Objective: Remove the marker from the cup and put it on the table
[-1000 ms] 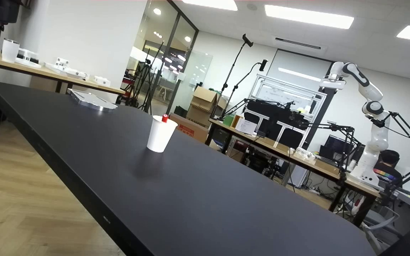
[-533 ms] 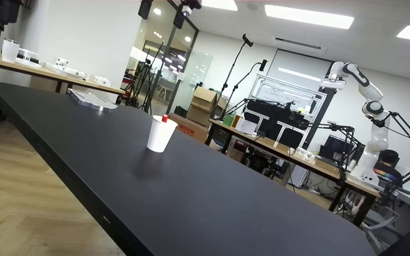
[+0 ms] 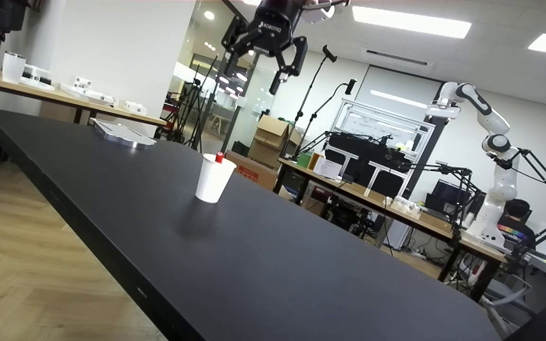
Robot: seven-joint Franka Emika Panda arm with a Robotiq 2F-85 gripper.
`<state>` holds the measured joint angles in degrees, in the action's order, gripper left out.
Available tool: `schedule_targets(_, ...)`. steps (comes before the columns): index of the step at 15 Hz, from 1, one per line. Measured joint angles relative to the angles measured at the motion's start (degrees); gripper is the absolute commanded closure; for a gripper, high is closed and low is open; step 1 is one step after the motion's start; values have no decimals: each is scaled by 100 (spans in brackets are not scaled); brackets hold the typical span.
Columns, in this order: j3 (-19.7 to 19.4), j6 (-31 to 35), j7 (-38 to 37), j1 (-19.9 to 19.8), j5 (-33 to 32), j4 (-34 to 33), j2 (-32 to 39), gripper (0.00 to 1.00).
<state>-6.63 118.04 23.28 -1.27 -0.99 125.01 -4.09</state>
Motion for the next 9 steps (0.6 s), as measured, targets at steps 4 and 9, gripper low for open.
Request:
schedule_targets(4, 177, -474, -24, 0, 113, -890, 1003, 0)
schedule_targets(9, 405, -1782, -296, -1, 294, -2294, 2148, 0)
